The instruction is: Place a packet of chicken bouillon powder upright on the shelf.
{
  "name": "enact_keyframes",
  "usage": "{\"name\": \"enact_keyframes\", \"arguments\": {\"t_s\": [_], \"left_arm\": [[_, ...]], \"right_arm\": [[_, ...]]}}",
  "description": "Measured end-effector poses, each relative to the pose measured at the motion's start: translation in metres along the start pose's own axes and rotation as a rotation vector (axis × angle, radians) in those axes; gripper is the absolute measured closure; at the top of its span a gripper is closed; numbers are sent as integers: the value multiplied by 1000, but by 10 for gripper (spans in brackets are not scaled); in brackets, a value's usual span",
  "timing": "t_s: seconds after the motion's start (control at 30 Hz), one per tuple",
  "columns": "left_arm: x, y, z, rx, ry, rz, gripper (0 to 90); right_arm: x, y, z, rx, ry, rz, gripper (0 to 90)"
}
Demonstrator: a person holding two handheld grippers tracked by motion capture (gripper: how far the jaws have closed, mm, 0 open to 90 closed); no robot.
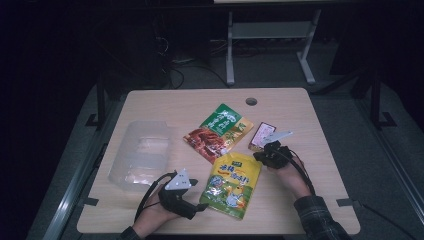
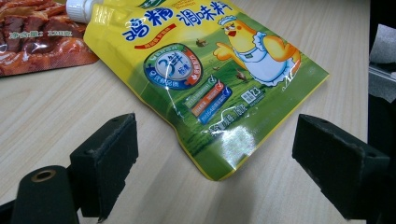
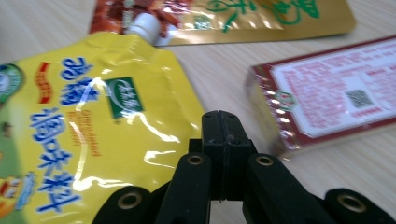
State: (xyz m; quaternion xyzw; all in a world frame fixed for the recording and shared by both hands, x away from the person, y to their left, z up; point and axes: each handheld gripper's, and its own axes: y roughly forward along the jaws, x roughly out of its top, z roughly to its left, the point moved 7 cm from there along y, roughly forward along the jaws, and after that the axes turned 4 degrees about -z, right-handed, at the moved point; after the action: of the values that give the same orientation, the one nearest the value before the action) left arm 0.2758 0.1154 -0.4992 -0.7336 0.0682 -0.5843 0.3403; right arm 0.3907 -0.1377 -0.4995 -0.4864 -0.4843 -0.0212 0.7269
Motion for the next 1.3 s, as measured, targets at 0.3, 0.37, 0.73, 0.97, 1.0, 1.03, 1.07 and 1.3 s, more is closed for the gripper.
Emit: {"name": "enact_keyframes", "arguments": {"t_s": [0.3, 0.37, 0.73, 0.97, 1.0, 1.03, 1.07, 1.3], "left_arm": [[-1, 0, 1, 1, -3, 3, 138], [-1, 0, 1, 1, -2, 4, 137], [-1, 0, 1, 1, -10, 0, 138], [-1, -1, 2, 5, -4, 0, 138], [-1, -1, 2, 6, -5, -1, 137], [-1, -1, 2, 7, -5, -2, 138], [0, -1, 2, 8, -6, -2, 137], [1, -1, 1, 6, -8, -10, 138]], "right_arm": [[-9, 1, -2, 25, 18, 23, 898], [-11, 3, -2, 26, 9, 38, 898], [-19, 5, 2, 36, -15, 85, 898], [-25, -2, 5, 36, -27, 96, 898], [-27, -4, 6, 36, -32, 100, 898], [-30, -7, 8, 35, -35, 112, 898], [-31, -9, 9, 32, -43, 117, 898], [-41, -20, 16, 35, -60, 124, 898]]}}
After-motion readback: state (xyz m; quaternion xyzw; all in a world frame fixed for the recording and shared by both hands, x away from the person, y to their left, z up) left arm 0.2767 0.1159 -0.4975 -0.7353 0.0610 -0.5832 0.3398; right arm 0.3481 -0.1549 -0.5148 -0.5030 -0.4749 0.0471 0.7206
